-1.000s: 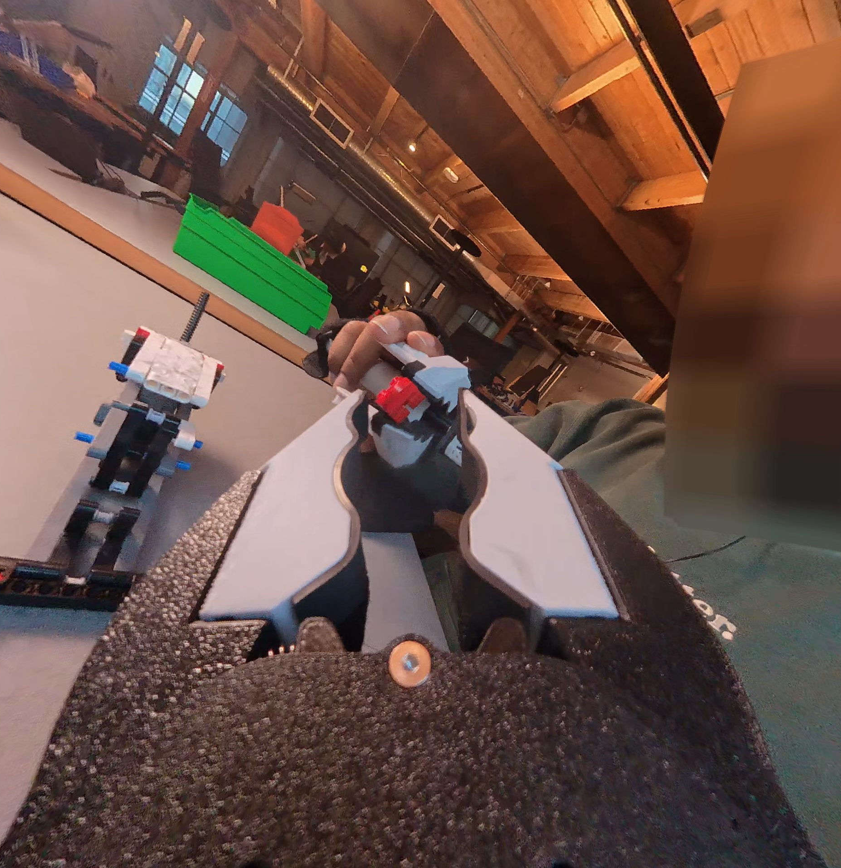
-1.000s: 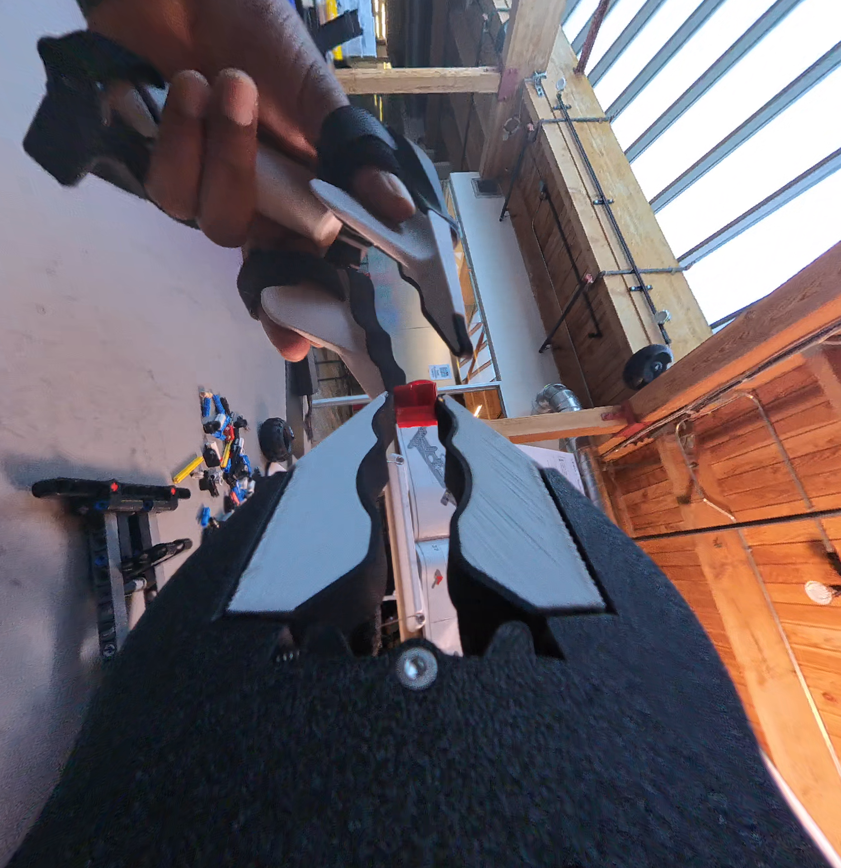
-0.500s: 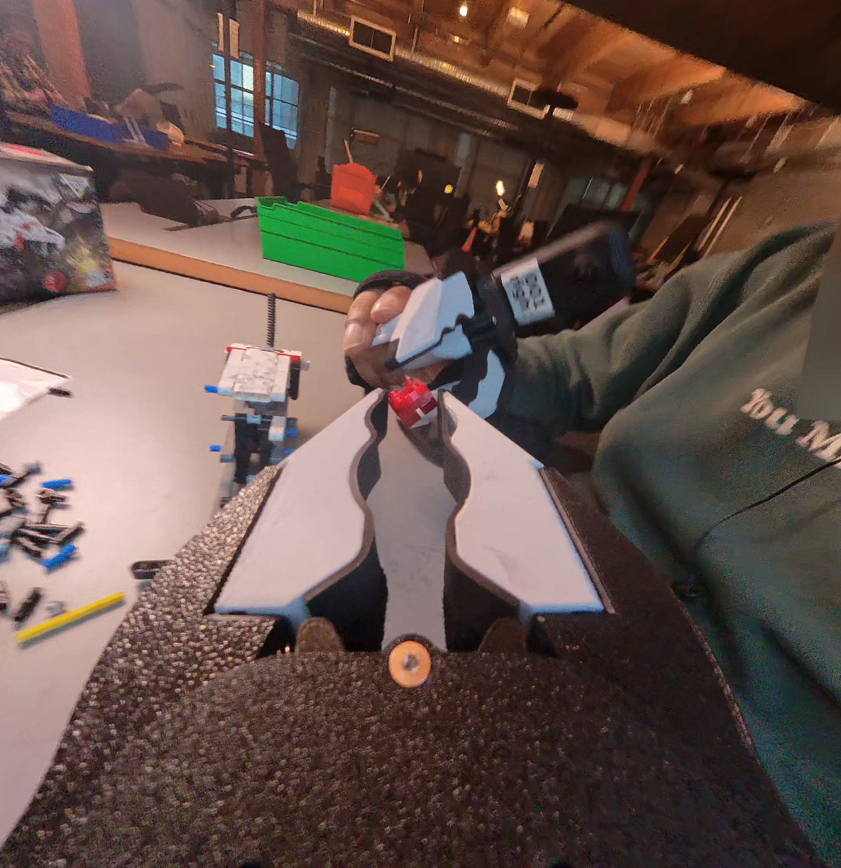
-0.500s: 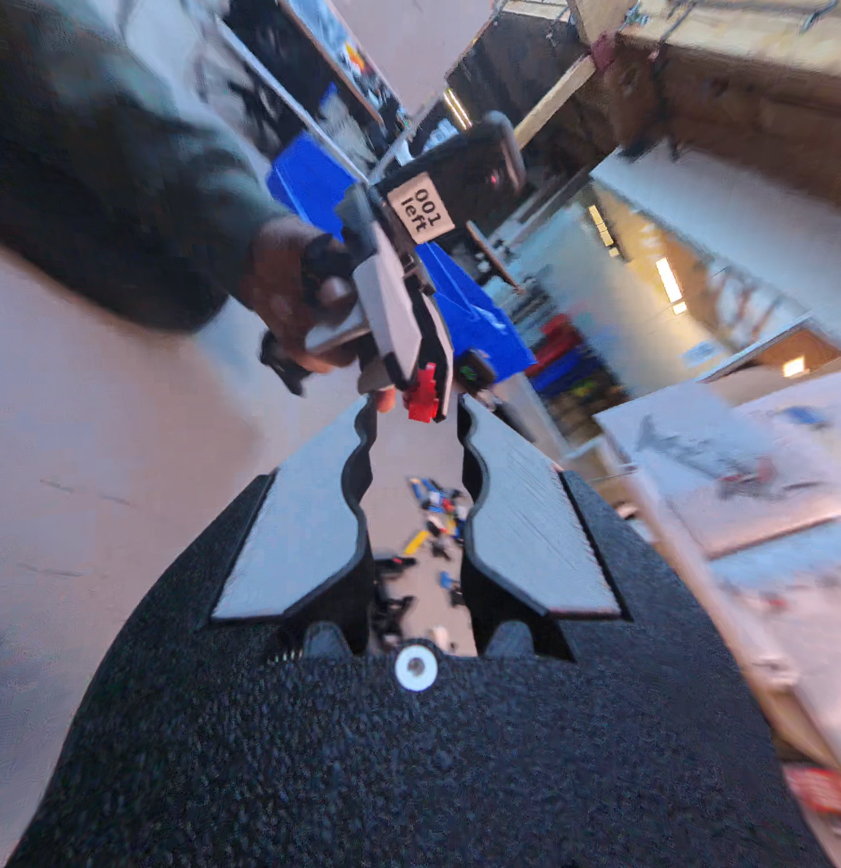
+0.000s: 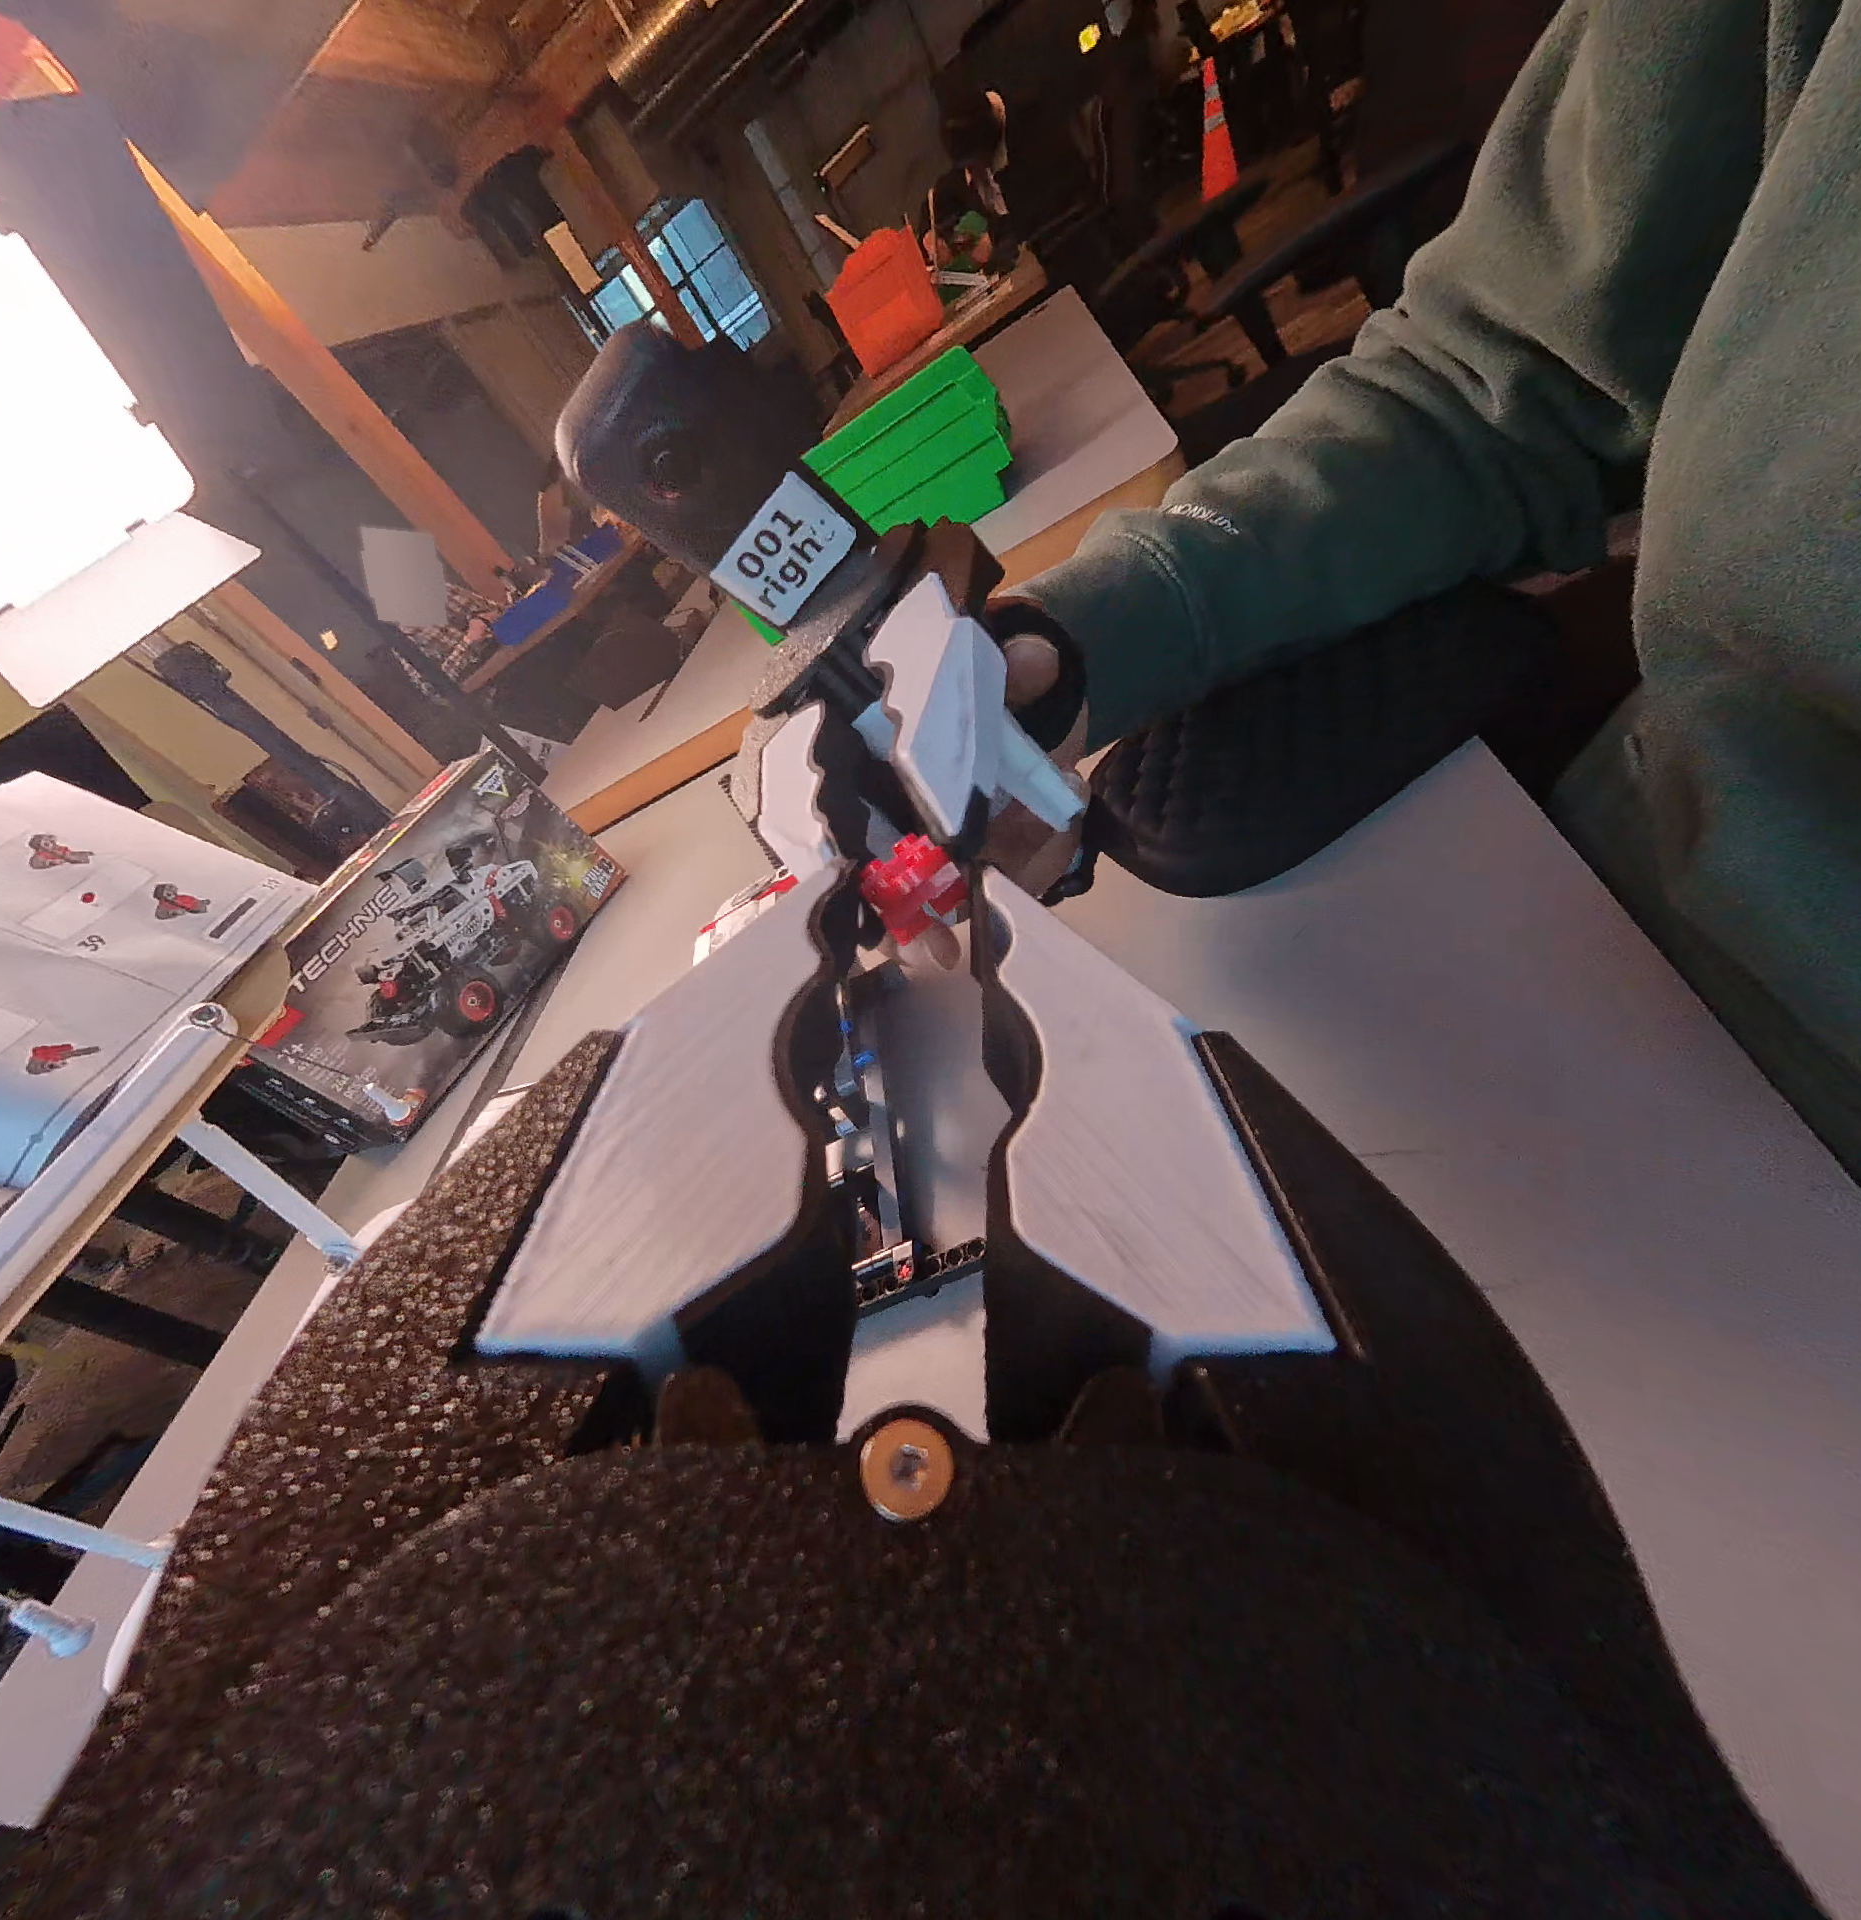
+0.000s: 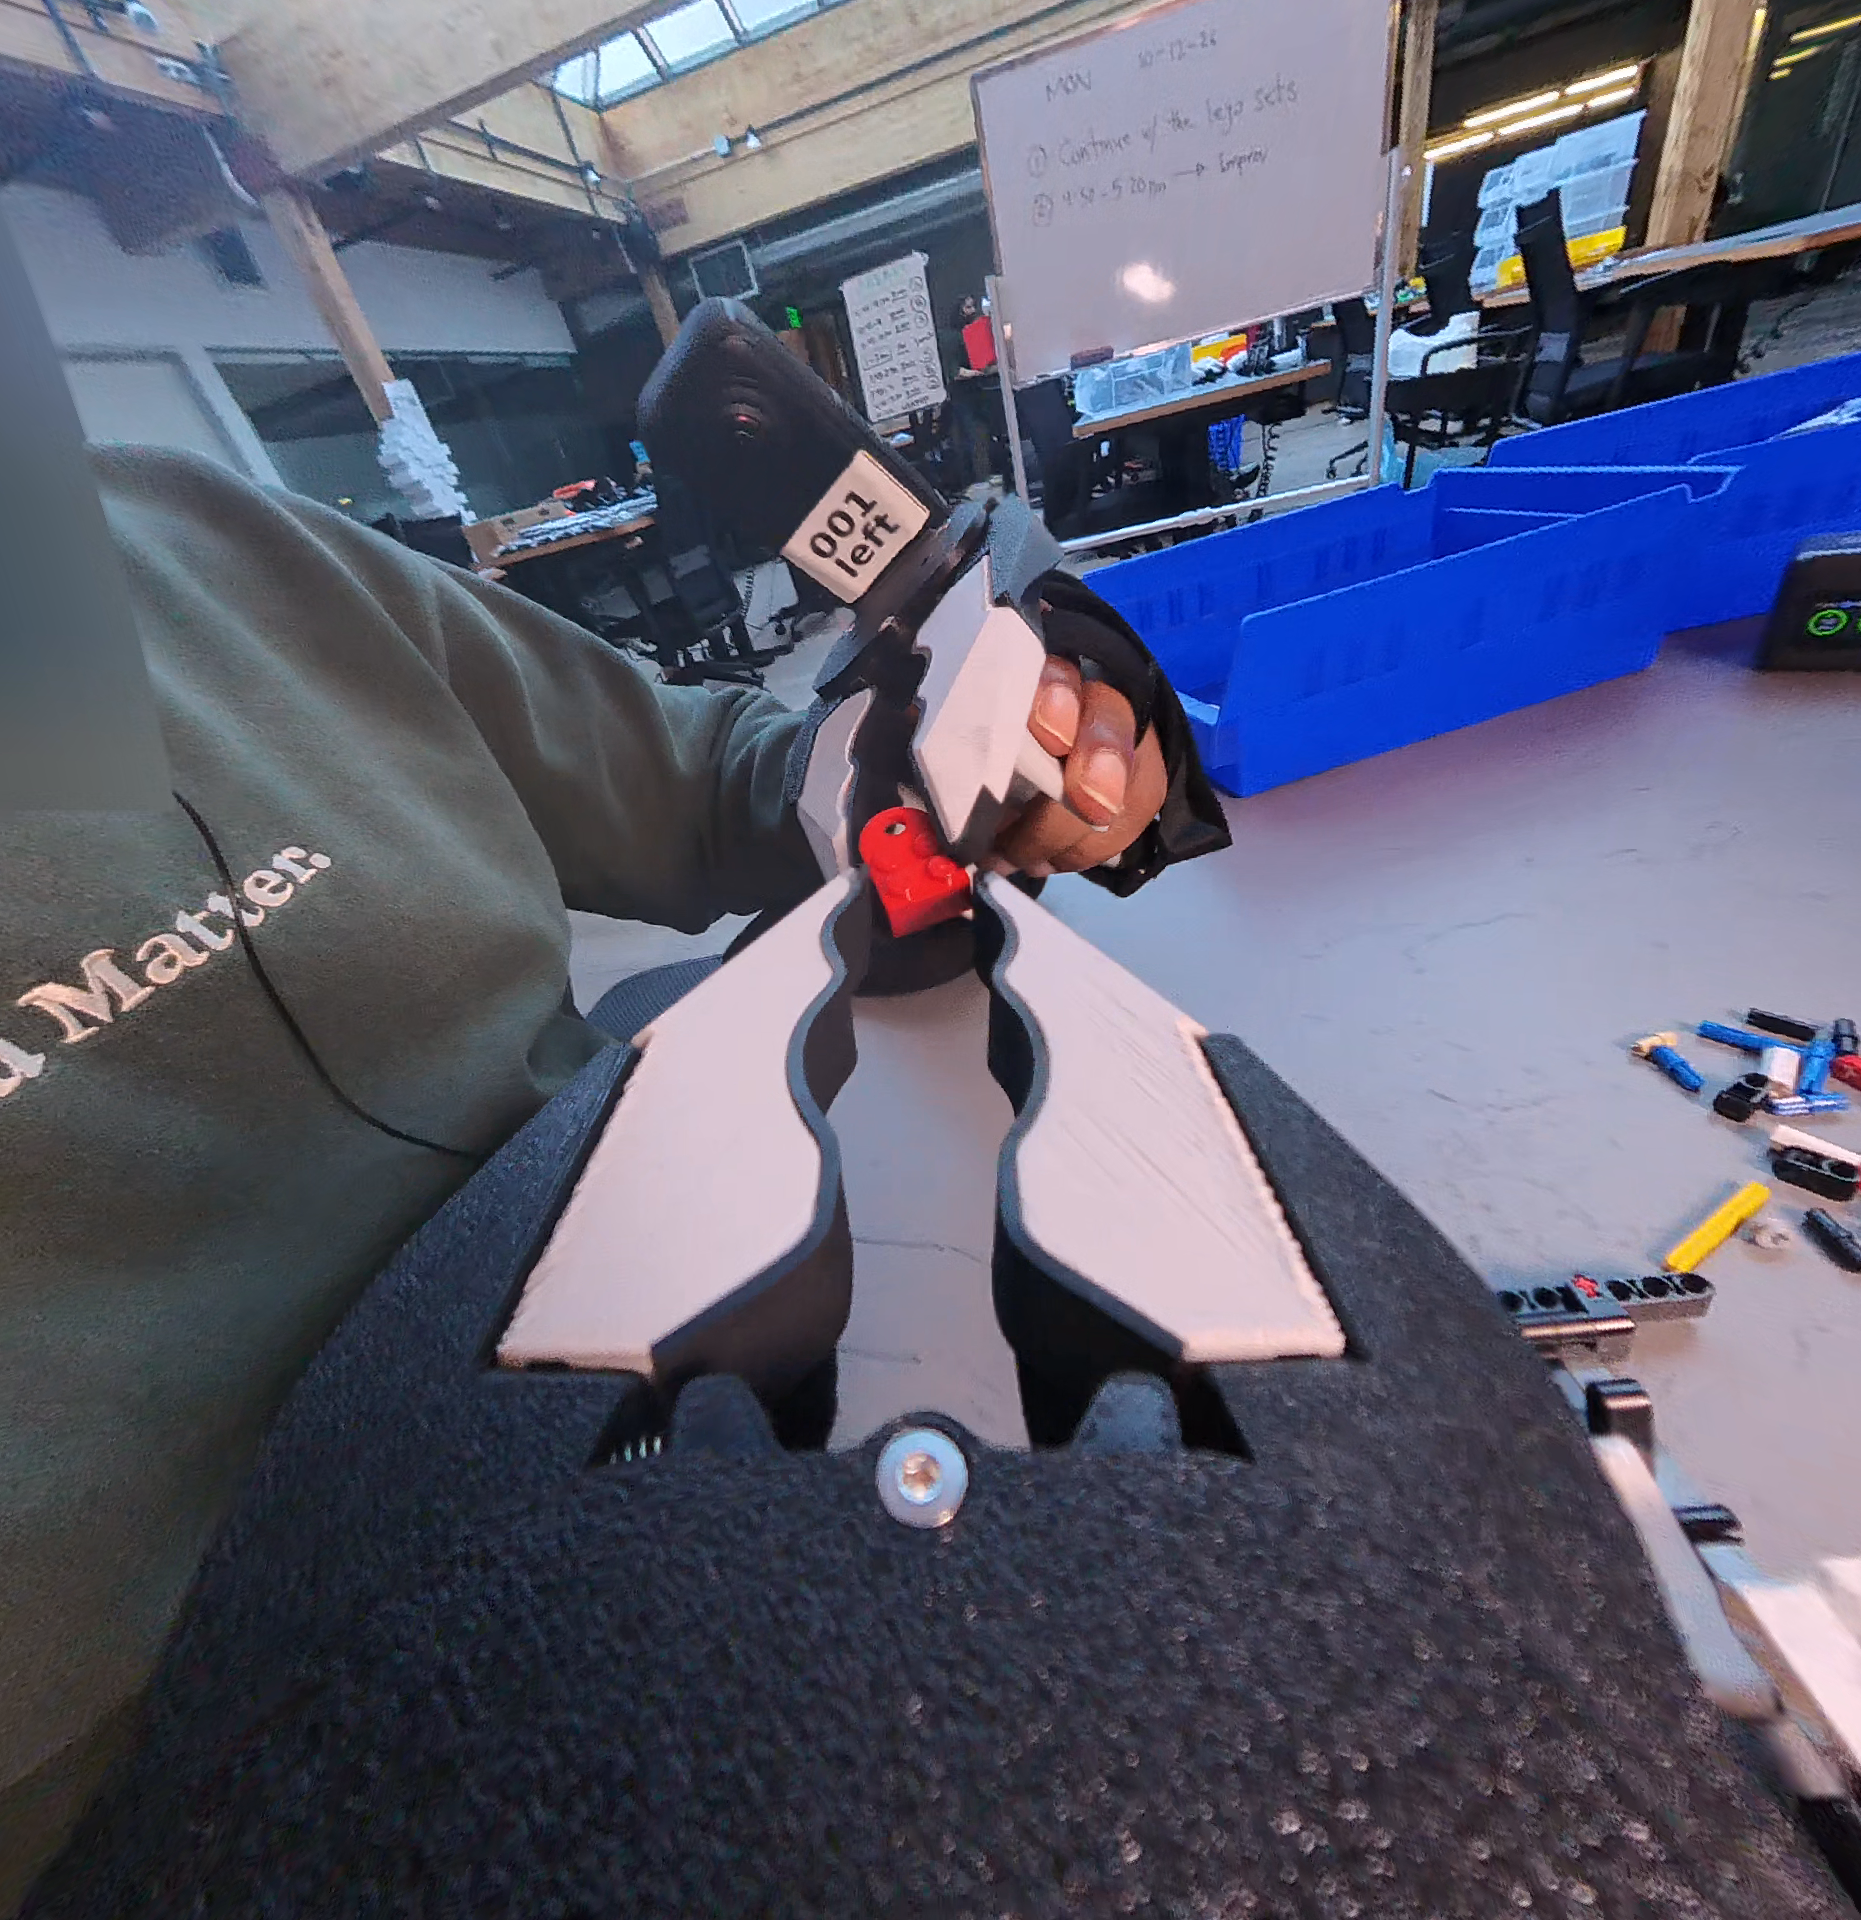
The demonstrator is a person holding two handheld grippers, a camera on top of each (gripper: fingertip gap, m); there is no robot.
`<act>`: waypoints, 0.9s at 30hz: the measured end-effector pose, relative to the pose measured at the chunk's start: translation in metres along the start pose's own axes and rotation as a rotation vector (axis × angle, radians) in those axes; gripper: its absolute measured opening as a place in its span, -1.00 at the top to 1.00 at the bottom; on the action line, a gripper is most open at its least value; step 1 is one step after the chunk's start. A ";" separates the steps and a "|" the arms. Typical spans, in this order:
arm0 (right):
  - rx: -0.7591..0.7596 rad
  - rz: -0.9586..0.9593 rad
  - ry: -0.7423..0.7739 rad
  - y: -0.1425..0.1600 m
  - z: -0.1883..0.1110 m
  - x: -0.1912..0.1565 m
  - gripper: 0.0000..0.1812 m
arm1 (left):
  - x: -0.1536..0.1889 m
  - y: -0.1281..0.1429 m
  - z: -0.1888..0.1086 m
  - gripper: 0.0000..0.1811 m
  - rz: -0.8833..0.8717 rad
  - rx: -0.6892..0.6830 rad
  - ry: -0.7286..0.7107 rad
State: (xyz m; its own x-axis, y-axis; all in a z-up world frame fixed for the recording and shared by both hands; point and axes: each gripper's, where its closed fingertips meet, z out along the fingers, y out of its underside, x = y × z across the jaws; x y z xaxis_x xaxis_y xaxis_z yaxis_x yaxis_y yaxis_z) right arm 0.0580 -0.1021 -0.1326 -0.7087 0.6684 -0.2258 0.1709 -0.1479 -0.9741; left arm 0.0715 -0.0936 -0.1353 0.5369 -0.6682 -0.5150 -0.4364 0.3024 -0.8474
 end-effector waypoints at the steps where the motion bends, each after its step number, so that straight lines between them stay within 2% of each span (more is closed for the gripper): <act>1: 0.006 0.004 -0.013 0.000 0.000 -0.001 0.81 | 0.001 -0.001 0.000 0.79 0.003 0.006 0.006; 5: 0.008 -0.087 0.030 0.000 0.000 0.002 0.81 | 0.000 0.000 -0.001 0.77 -0.064 0.027 0.023; 8: 0.047 -0.289 0.157 -0.013 -0.006 0.008 0.82 | -0.012 -0.002 -0.011 0.69 -0.335 0.134 0.065; 10: 0.046 -0.453 0.295 -0.022 -0.012 0.017 0.82 | -0.024 -0.001 -0.016 0.68 -0.565 0.188 0.092; 13: -0.063 -0.748 0.475 -0.018 -0.014 0.028 0.82 | -0.031 -0.002 -0.014 0.68 -0.856 0.266 0.178; 16: -0.126 -0.921 0.530 -0.013 -0.007 0.025 0.82 | -0.032 0.005 -0.009 0.78 -1.016 0.285 0.228; 21: -0.181 -1.047 0.581 -0.011 -0.005 0.026 0.82 | -0.027 0.008 -0.007 0.86 -1.040 0.249 0.268; 27: -0.308 -1.127 0.597 0.003 -0.005 0.034 0.81 | -0.024 0.025 -0.003 0.91 -0.982 0.102 0.203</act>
State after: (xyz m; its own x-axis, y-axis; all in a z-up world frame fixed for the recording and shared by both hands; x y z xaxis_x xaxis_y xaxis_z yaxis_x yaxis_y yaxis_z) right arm 0.0373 -0.0762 -0.1436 -0.1672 0.5440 0.8223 -0.1074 0.8190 -0.5636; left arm 0.0453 -0.0726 -0.1440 0.4882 -0.7530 0.4411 0.2023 -0.3940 -0.8966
